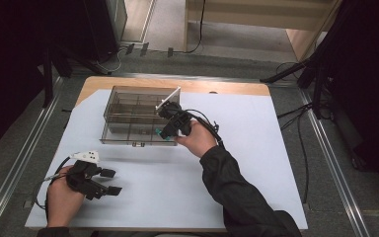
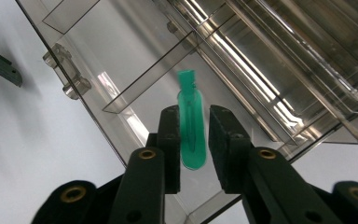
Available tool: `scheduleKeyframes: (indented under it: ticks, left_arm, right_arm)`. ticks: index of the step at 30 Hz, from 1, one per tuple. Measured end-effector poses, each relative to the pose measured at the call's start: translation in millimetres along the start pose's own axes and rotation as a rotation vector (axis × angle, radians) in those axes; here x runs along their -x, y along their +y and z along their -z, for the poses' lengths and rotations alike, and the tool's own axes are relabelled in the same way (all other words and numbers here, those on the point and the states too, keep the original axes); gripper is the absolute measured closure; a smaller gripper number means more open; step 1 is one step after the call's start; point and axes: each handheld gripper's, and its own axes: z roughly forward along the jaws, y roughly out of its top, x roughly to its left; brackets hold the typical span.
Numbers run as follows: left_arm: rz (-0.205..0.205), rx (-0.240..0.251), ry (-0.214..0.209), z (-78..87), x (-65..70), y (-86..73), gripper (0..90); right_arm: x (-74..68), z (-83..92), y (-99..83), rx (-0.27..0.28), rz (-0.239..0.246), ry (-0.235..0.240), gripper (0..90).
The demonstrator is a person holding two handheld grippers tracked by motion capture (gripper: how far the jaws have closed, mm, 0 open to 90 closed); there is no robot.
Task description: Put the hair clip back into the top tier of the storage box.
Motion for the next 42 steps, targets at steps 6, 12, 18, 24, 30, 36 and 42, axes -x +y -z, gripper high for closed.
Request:
scheduleKeyframes:
  ticks: [6,12,18,24,30,36,42]
  left_arm:
    - [0.000,0.001,0.003,0.3,-0.4,-0.2,19.1]
    - [0.001,0.002,0.002,0.4,-1.0,-0.1,19.1]
    - [0.002,0.000,-0.003,-0.2,-1.5,0.5,19.1]
    - [0.001,0.008,-0.002,0.8,-2.4,1.1,19.1]
    - [-0.005,0.002,-0.007,-1.1,-2.7,3.7,19.0]
    - [-0.015,-0.002,-0.015,-4.3,-3.3,7.9,19.0]
    - [-0.022,-0.006,-0.022,-7.1,-4.5,11.9,19.0]
  right_arm:
    - [0.4,-0.1,0.1,0.002,-0.002,0.005,74.0]
    - [0.8,3.7,0.0,0.035,-0.004,0.019,68.6]
    - [2.2,11.5,-1.7,0.090,0.024,0.035,56.7]
    - [7.0,17.6,-6.1,0.153,0.035,0.038,45.4]
    - [8.9,22.2,-9.4,0.174,0.039,0.017,39.4]
    - [11.9,29.2,-14.3,0.195,0.053,0.021,35.5]
    - [23.1,41.4,-21.8,0.227,0.015,0.004,31.2]
